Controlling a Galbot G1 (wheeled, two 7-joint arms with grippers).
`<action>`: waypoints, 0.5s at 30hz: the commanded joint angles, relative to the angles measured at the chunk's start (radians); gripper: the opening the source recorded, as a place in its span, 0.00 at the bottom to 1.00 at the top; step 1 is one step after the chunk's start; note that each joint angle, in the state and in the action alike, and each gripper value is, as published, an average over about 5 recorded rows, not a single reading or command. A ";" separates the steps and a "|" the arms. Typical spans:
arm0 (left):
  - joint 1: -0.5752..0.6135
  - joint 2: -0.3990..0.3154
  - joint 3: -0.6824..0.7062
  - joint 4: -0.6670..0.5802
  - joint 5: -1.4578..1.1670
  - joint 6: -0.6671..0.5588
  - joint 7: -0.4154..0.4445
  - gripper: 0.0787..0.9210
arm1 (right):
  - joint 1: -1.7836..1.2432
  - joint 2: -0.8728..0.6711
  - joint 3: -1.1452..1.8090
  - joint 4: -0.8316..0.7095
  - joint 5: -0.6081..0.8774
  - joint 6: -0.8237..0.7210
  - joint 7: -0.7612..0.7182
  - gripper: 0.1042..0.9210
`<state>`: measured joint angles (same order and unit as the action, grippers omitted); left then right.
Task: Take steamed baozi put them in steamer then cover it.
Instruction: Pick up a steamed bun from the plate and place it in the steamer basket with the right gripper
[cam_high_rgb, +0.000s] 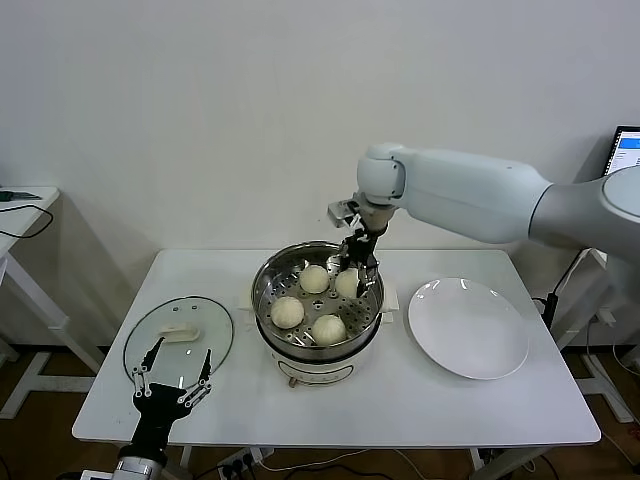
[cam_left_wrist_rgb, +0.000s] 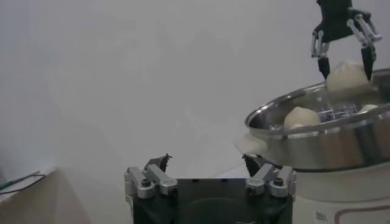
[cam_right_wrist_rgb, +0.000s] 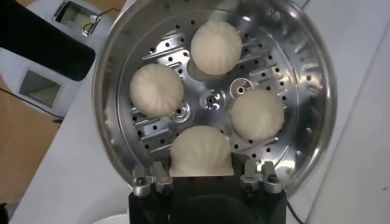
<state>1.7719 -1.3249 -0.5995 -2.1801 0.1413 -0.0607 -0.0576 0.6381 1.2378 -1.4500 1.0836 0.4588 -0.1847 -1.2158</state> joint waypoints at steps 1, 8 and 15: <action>0.000 0.000 0.000 0.001 0.000 0.001 -0.001 0.88 | -0.057 0.030 -0.015 -0.022 -0.031 -0.007 0.027 0.69; 0.000 0.000 -0.002 0.003 0.000 0.000 -0.005 0.88 | -0.073 0.032 -0.015 -0.045 -0.055 -0.004 0.032 0.70; 0.000 -0.001 -0.002 0.003 0.000 0.000 -0.006 0.88 | -0.081 0.031 -0.011 -0.048 -0.060 -0.002 0.044 0.74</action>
<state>1.7717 -1.3256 -0.6022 -2.1764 0.1410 -0.0609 -0.0625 0.5741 1.2613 -1.4599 1.0452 0.4133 -0.1854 -1.1830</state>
